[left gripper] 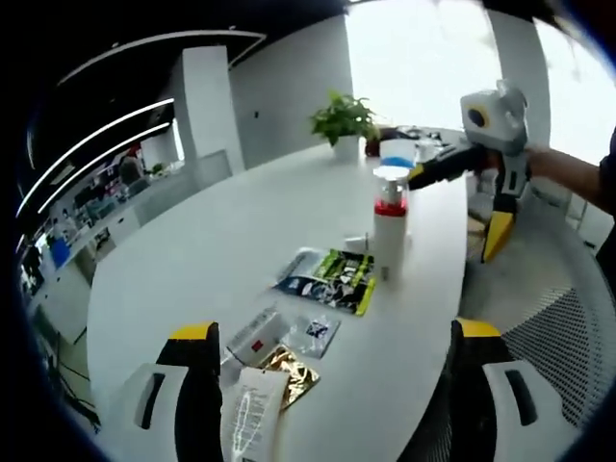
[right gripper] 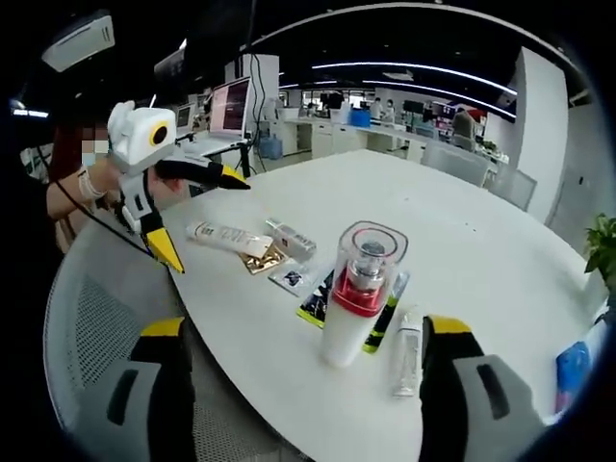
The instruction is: Arrange the skincare products in the storage area until every visible bottle or jar stands upright without overlapping.
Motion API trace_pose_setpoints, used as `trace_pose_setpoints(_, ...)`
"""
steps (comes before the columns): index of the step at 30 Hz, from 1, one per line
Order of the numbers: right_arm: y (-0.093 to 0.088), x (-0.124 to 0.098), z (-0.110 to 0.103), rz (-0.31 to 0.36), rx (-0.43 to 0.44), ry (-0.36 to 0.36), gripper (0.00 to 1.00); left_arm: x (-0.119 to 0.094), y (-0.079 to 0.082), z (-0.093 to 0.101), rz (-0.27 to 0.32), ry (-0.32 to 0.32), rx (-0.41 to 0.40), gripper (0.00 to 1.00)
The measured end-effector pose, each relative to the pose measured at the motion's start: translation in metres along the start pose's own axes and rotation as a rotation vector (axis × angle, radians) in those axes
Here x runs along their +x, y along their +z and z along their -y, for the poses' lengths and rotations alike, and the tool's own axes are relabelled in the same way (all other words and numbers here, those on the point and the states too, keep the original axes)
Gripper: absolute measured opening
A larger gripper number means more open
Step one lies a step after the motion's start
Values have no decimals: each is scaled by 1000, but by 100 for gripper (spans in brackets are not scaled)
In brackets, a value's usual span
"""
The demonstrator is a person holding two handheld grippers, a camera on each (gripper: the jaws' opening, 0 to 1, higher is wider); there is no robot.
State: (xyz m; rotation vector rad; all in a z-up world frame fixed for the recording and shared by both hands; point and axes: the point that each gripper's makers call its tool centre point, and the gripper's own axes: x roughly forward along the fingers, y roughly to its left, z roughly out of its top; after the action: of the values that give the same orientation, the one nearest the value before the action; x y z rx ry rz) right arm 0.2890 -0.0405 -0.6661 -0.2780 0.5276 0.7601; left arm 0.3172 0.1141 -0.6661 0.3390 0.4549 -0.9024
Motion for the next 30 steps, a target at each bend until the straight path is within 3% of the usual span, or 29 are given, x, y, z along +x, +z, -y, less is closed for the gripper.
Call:
trace_pose_setpoints(10, -8, 1, 6, -21, 11, -13, 99, -12, -29, -27, -57, 49, -43, 97)
trace_pose_setpoints(21, -19, 9, 12, -42, 30, -31, 99, -20, -37, -45, -79, 76, -56, 97)
trace_pose_setpoints(27, -32, 15, 11, -89, 39, -33, 99, -20, -42, -50, -95, 82, -54, 97)
trace_pose_setpoints(30, -34, 14, 16, -88, 37, -60, 92, -19, -45, -52, -113, 78, -53, 97)
